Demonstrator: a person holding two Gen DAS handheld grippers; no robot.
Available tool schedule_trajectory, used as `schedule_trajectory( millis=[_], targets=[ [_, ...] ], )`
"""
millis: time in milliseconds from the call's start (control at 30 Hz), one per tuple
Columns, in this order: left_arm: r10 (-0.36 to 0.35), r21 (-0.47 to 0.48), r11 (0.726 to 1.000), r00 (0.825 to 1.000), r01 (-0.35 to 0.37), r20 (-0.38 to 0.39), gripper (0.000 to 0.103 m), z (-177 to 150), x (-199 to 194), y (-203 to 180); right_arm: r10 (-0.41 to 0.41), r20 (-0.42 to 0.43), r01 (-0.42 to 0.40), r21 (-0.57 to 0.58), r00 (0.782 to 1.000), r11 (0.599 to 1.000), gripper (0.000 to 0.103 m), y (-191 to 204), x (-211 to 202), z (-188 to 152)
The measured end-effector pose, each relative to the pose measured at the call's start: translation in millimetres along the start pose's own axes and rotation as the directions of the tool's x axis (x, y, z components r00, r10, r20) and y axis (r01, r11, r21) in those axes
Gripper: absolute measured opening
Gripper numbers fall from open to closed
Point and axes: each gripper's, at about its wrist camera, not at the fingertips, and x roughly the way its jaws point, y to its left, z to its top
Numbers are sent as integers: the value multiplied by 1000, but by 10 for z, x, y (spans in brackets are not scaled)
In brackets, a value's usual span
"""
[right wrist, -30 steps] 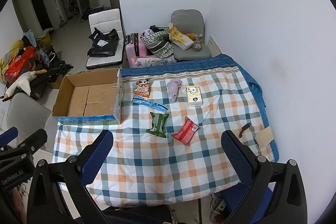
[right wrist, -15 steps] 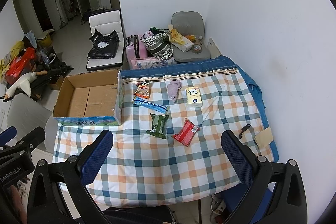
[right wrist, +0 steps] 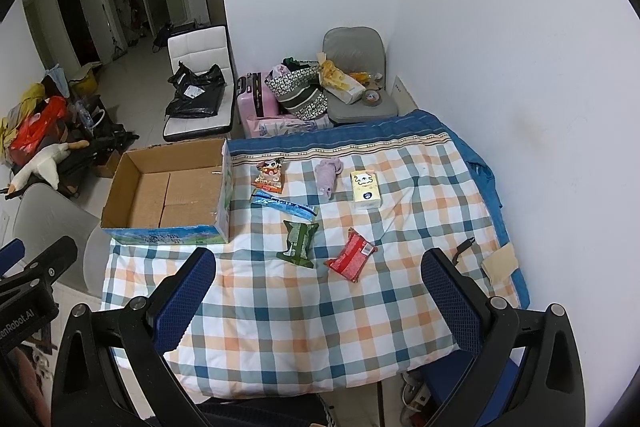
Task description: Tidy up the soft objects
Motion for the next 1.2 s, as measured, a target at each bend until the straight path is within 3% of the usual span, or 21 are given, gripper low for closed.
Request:
schedule_trajectory(
  millis=[367,467,633,767,933,1000,1133,1200],
  targets=[
    [-8,-1,1000,1000,8,-10,103,-96,-33,-4,2,1,-2,-2,1000,1000,103,-11,24,-52],
    [-15,-5,1000,1000,15,-11,103,-117,-22,-17,5,-5,-5,5,1000,1000,103,-104,-9,72],
    [-52,11,999,998,53,-32,103,-68,222,-153,1,-35,1,58,999,998,103,-192,93,83],
    [-83,59,994,992,89,-96,103,48,736,-451,-16,-98,28,114,995,993,103,-447,603,120],
    [-59,127,988,981,83,-185,103,102,1664,-919,-9,-249,51,162,968,985,103,-748,1676,38],
    [-60,139,985,967,97,-249,103,80,2063,-1071,14,-325,49,185,946,981,103,-890,2219,-69],
    [-71,165,975,915,148,-397,103,-1,2901,-1416,74,-433,39,246,898,968,103,-1090,3111,-252],
    [-58,185,970,891,157,-450,98,-46,3249,-1585,93,-479,49,274,873,960,102,-1166,3525,-335]
  ],
)
